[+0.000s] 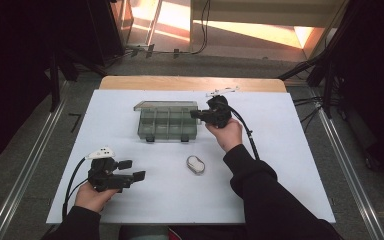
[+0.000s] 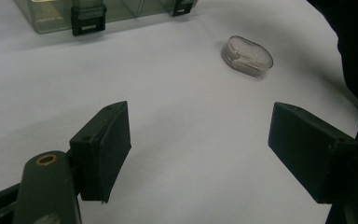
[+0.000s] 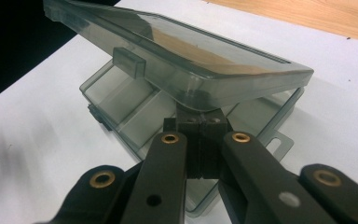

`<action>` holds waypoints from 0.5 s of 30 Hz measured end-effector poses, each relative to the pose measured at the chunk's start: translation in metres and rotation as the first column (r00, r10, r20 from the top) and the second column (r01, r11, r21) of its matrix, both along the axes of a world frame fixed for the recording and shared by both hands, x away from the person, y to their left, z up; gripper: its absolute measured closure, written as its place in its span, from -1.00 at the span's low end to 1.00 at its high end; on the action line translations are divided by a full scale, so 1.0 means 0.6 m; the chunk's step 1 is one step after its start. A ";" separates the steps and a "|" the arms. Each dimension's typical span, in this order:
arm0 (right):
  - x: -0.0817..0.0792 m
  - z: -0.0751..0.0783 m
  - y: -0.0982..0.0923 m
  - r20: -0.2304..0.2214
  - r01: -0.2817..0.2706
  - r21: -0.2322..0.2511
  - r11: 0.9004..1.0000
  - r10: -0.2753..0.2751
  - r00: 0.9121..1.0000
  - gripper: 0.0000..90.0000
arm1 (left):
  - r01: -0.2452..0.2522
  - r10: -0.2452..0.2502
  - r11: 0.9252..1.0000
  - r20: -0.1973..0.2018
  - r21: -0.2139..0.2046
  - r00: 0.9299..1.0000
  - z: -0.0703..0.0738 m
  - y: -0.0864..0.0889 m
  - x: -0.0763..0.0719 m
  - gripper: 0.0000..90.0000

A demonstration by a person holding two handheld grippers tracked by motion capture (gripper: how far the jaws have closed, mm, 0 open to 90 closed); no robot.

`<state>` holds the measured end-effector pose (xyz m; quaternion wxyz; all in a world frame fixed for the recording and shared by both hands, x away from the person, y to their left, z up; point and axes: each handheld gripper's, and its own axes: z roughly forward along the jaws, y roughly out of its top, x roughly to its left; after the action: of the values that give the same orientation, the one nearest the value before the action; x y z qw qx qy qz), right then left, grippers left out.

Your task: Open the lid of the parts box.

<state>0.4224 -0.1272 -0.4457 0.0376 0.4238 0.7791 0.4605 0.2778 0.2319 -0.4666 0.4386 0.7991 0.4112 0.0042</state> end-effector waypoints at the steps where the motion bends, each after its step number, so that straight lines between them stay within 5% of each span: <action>1: 0.000 0.000 0.000 -0.003 0.001 0.000 1.000 -0.001 1.000 0.94 | -0.007 0.007 1.000 0.003 0.002 1.000 0.001 -0.001 0.002 -0.53; 15: 0.003 0.003 0.001 -0.008 0.008 -0.001 1.000 -0.008 1.000 0.94 | -0.074 0.074 0.997 0.021 -0.004 0.997 0.024 0.001 0.052 -0.53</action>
<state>0.4243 -0.1266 -0.4439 0.0365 0.4289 0.7777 0.4580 0.3089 0.2324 -0.4524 0.4435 0.7825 0.4360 0.0282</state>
